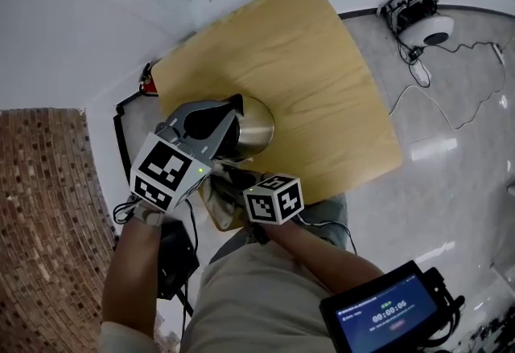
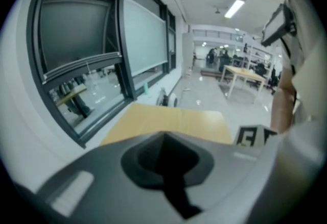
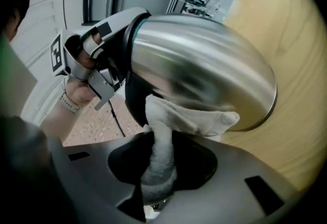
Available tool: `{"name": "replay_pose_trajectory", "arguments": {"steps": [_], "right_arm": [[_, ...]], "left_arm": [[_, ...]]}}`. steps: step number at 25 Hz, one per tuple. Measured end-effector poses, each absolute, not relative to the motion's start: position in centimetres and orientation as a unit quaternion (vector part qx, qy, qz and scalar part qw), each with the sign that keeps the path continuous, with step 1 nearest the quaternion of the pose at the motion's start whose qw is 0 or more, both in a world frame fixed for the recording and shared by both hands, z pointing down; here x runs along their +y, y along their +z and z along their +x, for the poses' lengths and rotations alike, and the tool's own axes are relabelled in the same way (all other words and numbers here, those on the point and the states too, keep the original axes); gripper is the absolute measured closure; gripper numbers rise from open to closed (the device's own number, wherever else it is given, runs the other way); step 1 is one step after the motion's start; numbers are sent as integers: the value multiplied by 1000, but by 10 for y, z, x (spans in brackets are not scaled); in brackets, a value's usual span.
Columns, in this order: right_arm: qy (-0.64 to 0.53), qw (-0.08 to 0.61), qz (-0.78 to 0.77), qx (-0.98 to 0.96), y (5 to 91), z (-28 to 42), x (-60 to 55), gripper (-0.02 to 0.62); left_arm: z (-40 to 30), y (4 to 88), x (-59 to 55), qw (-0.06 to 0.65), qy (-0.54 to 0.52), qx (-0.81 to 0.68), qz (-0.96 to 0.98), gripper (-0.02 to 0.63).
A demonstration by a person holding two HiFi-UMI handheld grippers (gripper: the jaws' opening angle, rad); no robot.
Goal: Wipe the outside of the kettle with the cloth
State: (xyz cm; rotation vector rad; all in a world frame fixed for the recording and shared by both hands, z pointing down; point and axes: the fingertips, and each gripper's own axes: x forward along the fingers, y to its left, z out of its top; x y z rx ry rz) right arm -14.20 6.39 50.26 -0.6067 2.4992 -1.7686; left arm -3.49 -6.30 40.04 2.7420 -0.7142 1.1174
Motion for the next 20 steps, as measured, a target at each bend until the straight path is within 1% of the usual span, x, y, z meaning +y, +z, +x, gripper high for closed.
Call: {"name": "replay_pose_trajectory", "arguments": {"steps": [3,5,8,11,14,17,19,20], "right_arm": [[-568,7,-131,813,487,-162,97,485],[-591,27,-115,798,482,-177,107,485],[-641,56,-138,753,488,-194,85,485],[-665,87,-169,722,492,-197,67,488],[-689,121,-185,690,489,-175,70,492],[-700,149,-210,666,490,-142,67,494],[-689,166,-240,664,490,-114,58,499],[-674,177,-264,667,490,-94,50,511]], "left_arm": [[-31,408,-60,45,369,-233,898,607],[-29,412,-57,52,373,-229,898,607],[-27,414,-60,68,375,-216,899,607],[-27,416,-63,67,377,-194,903,608],[-30,415,-65,78,374,-189,904,608],[-35,415,-80,72,359,-214,905,607],[-39,417,-86,73,358,-228,903,607],[-40,417,-86,75,361,-232,900,607]]}}
